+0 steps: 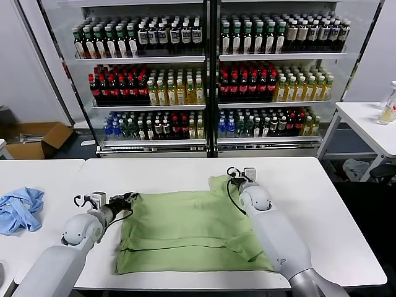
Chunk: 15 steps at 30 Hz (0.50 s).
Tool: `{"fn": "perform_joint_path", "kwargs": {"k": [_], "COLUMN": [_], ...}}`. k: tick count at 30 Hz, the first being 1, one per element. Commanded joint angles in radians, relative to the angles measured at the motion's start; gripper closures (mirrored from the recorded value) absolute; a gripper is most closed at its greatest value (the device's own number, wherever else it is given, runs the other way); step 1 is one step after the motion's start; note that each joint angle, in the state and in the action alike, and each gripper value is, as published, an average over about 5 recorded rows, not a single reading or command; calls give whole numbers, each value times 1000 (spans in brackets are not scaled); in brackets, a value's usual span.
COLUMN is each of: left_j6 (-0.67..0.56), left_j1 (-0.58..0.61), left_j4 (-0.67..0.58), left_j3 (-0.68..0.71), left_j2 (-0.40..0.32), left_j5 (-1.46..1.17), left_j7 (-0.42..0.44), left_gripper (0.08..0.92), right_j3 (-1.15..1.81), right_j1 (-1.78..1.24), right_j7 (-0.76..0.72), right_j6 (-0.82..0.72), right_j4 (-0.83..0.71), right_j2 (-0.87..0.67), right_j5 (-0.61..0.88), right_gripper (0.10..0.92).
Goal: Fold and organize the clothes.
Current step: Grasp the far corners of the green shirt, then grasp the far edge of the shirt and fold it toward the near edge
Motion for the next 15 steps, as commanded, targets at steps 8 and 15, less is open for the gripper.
{"fn": "perform_joint_path", "kwargs": {"k": [8,15], "left_j6": [-111,-127], "left_j1": [78,201], "left_j4": [-156,-263], "left_j3": [-40,-94], "left_j2": [62,90], "left_j5": [-130,-150], "left_j7": [-25,-35], "left_gripper": [914,914], "right_j3": [-21,62], "right_j1": [-157,-320], "right_j7": [75,93], "right_j6": [-70,-80], "right_j4": [524,757], "right_j2": [-186,-284], "right_j5": [162,197], "right_gripper": [920,920]}}
